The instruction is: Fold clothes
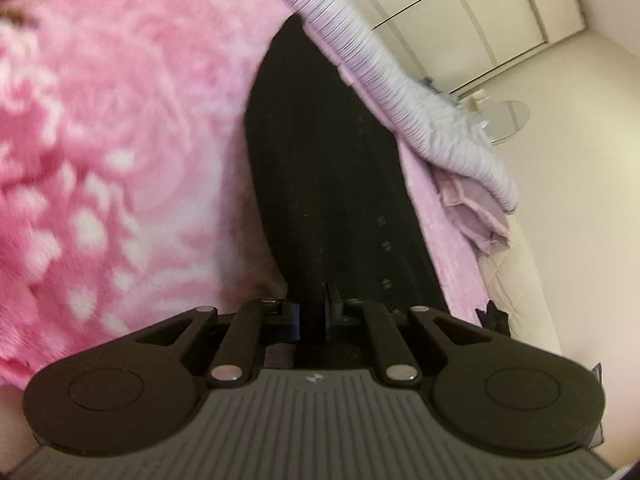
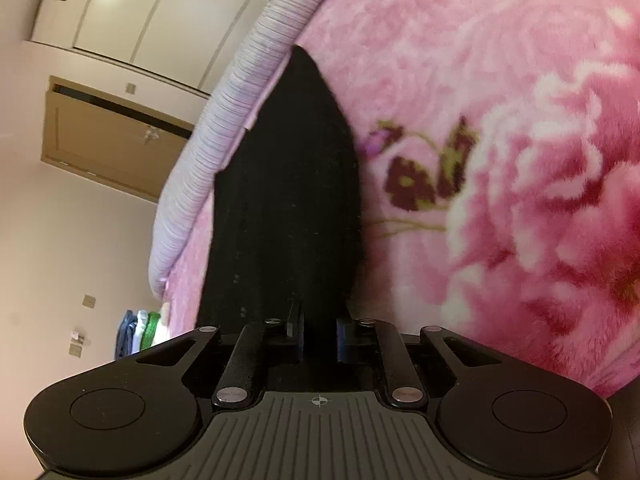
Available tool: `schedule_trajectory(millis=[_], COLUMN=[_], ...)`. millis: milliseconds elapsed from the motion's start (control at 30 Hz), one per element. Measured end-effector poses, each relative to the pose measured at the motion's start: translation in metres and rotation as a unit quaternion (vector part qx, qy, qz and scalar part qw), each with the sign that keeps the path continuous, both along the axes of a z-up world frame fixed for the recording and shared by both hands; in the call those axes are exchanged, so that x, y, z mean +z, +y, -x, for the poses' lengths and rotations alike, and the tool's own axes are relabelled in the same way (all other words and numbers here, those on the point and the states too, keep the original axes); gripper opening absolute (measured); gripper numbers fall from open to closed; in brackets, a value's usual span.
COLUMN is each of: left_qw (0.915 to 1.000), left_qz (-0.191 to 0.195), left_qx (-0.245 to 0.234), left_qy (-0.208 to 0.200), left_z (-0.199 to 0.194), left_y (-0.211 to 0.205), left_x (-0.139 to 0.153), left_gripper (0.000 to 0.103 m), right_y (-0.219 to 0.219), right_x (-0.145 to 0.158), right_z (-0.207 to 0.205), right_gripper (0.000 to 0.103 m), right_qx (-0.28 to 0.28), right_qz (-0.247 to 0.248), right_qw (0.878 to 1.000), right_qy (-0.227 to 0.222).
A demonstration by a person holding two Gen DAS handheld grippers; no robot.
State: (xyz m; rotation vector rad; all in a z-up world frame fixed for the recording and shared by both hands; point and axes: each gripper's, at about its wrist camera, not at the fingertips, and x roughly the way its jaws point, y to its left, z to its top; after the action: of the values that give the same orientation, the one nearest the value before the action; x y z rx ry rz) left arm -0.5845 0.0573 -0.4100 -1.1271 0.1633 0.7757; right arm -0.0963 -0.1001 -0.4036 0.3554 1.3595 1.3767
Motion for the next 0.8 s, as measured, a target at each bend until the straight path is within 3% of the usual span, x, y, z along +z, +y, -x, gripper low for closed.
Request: schedule_trajectory(millis=[233,633,800], left_qw=[0.9993,0.9996,0.9996], left_qz=[-0.038,-0.018,-0.010], left_qx=[0.002,-0.023,-0.024], left_qy=[0.003,0.003,-0.012], left_z=[0.030,0.082,0.088], left_y=[-0.035,-0.132,-0.137], left_x=[0.025,0.020,0.026], left_gripper=[0.006,0.006,0.006], right_y=[-0.031,-0.122,-0.135], right_x=[0.029,0.020,0.033], right_z=[0.011,0.050,0.055], right_gripper=[0.009,0.009,0.009], right_qx=[0.002,0.012,0.031], right_qz=[-0.036,0.015,0.008], right_qw=[0.999,1.000,0.999], right_qy=[-0.001,0.023,0.013])
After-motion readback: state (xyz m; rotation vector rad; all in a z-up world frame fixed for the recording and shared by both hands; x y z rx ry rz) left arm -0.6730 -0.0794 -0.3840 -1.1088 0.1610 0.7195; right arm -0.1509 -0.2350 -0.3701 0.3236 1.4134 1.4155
